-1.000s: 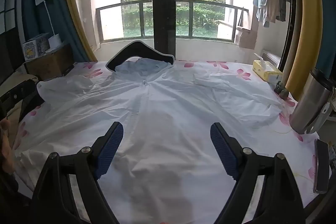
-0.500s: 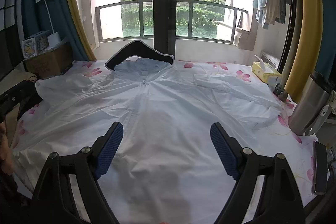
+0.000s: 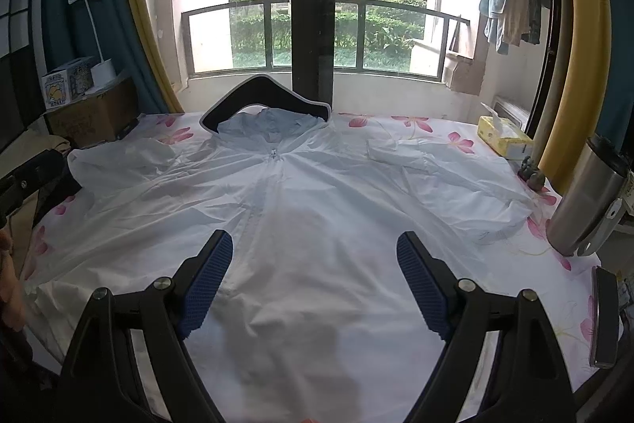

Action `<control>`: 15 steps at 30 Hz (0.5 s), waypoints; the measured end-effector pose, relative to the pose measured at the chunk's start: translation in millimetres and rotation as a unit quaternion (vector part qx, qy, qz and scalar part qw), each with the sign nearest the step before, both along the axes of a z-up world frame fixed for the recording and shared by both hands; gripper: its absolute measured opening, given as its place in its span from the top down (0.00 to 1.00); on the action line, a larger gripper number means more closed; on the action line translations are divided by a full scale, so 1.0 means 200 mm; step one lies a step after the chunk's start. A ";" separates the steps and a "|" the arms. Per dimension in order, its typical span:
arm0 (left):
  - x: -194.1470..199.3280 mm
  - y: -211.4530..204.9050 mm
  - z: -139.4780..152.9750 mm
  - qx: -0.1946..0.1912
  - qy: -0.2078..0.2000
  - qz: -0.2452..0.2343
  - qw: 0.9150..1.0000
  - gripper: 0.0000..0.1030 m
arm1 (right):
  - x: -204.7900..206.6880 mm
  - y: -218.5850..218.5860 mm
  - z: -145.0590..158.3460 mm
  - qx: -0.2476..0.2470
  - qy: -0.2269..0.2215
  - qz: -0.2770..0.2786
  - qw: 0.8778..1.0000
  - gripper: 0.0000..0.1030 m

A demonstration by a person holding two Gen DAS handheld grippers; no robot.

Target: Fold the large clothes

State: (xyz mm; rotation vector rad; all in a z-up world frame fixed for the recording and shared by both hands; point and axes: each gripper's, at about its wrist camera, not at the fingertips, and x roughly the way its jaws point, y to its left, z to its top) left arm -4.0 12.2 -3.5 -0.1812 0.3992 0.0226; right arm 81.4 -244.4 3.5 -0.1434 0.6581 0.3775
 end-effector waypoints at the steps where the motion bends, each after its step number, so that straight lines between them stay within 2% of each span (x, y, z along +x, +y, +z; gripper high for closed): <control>1: 0.00 0.00 0.00 -0.001 0.001 0.002 1.000 0.18 | 0.00 0.00 0.00 0.000 0.000 0.000 1.000 0.18; 15: 0.00 0.00 0.00 0.004 -0.003 -0.006 1.000 0.18 | 0.00 0.02 0.00 -0.001 0.000 0.005 1.000 0.18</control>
